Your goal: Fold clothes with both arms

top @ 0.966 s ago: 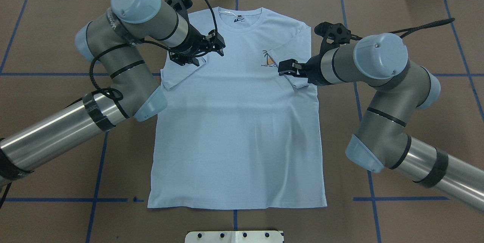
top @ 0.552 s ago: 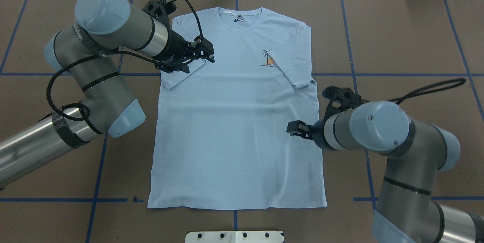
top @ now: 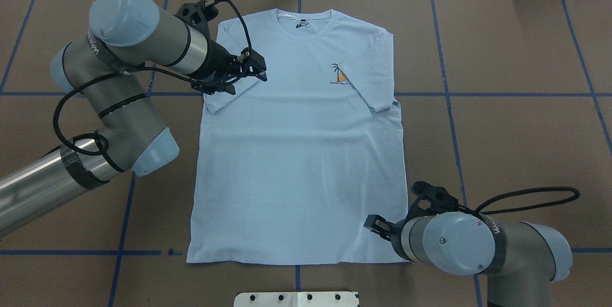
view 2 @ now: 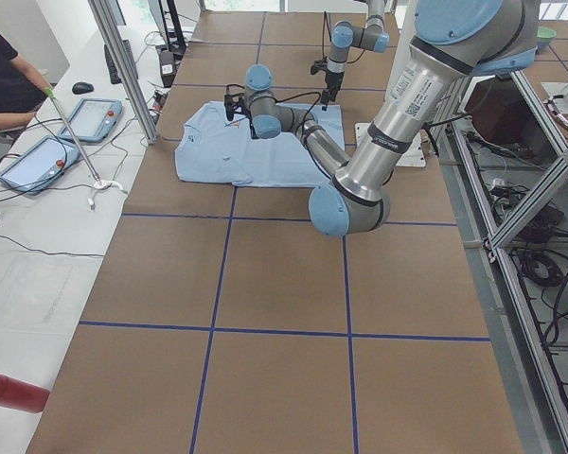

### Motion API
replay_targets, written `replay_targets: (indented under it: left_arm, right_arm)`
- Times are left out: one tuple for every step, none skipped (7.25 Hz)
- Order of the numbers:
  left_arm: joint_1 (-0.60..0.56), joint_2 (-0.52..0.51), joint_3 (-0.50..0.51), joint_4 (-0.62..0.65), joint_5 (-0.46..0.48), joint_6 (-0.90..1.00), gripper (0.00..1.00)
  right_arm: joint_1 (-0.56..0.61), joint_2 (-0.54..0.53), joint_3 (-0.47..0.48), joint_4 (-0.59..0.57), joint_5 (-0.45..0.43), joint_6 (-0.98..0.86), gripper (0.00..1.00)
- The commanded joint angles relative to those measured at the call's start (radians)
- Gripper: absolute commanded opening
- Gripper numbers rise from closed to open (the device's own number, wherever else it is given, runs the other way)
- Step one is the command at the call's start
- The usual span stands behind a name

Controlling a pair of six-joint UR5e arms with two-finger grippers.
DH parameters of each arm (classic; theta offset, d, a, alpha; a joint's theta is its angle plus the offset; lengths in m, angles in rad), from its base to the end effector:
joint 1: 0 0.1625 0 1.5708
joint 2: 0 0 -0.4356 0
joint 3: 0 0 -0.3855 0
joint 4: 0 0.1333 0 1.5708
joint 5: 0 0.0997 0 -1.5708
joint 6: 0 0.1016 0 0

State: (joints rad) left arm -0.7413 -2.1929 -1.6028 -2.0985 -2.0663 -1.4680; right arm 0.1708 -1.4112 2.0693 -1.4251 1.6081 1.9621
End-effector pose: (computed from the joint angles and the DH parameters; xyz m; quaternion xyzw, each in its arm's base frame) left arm 0.4444 -0.5221 0.2236 0.0355 0.5761 -0.1230 0.8073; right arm -0.4870 -0.2154 0.3555 -0.0601 -0.3868 0.2482 0.8861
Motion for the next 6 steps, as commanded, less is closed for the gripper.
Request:
replay_targets:
  left_arm:
    - [0.000, 0.001, 0.003, 0.000, 0.000, 0.000, 0.85]
    - [0.000, 0.001, 0.004, 0.000, 0.002, 0.000, 0.85]
    - [0.000, 0.001, 0.006, 0.000, 0.002, 0.000, 0.85]
    - [0.000, 0.001, 0.007, 0.000, 0.002, 0.000, 0.85]
    - [0.000, 0.001, 0.007, 0.000, 0.002, 0.000, 0.85]
    - [0.000, 0.001, 0.009, 0.000, 0.003, 0.000, 0.85]
  right_arm:
    - [-0.063, -0.032, 0.005, -0.041, -0.043, 0.034, 0.85]
    - [-0.065, -0.040, 0.009, -0.043, -0.043, 0.034, 0.76]
    - [-0.063, -0.046, 0.021, -0.046, -0.042, 0.032, 0.53]
    - [-0.063, -0.075, 0.043, -0.046, -0.043, 0.032, 0.09]
    - [-0.072, -0.100, 0.057, -0.044, -0.043, 0.031, 0.00]
    - [-0.092, -0.113, 0.055, -0.044, -0.069, 0.031, 0.00]
